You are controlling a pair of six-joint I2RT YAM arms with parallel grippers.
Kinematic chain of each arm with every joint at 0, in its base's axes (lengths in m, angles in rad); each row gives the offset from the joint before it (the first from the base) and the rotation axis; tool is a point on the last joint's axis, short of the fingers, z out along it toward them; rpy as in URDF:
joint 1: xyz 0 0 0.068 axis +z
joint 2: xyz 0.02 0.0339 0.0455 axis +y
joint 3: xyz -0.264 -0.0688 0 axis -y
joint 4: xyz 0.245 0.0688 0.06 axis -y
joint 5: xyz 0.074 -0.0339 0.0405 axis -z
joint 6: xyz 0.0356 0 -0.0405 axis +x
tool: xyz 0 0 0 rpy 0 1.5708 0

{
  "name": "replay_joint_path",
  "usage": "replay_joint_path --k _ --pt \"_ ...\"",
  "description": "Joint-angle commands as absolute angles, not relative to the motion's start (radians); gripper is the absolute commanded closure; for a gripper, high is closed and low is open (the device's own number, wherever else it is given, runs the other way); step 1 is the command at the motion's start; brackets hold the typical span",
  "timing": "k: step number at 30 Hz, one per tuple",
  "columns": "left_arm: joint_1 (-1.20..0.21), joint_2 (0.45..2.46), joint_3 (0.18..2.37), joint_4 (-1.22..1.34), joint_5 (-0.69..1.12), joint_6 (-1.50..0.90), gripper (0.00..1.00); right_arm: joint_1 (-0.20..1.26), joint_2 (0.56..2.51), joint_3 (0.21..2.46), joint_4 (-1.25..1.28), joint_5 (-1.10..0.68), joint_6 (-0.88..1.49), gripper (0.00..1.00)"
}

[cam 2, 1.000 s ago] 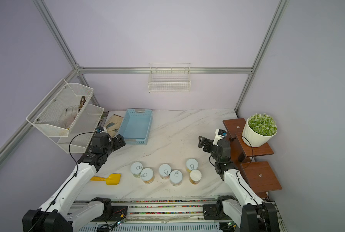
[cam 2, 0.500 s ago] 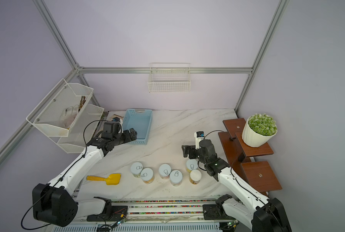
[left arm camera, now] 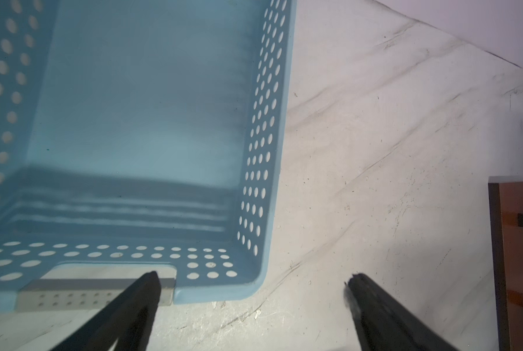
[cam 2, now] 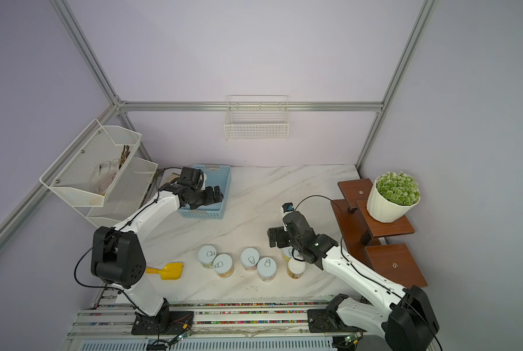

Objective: Put the canned food in the basket
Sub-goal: Move the basket to the center of the board.

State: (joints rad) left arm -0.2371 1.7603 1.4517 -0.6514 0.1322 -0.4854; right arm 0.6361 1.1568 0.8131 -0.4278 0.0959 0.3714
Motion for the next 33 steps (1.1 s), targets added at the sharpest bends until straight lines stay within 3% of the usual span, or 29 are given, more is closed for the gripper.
replay_joint_path --k 1,8,21,33 --pt "-0.249 1.825 1.533 -0.697 0.234 -0.445 0.0 0.642 1.21 0.88 -0.584 0.096 0.401 0.01" --pt "-0.256 1.956 1.64 -0.766 0.275 -0.391 0.0 0.642 1.226 0.884 -0.566 0.028 0.402 0.01" --pt "-0.351 1.959 1.659 -0.784 0.392 -0.338 0.0 0.642 1.136 0.79 -0.518 0.108 0.442 0.01" --pt "-0.506 2.025 1.737 -0.756 0.448 -0.375 0.0 0.639 1.018 0.703 -0.535 0.287 0.577 0.01"
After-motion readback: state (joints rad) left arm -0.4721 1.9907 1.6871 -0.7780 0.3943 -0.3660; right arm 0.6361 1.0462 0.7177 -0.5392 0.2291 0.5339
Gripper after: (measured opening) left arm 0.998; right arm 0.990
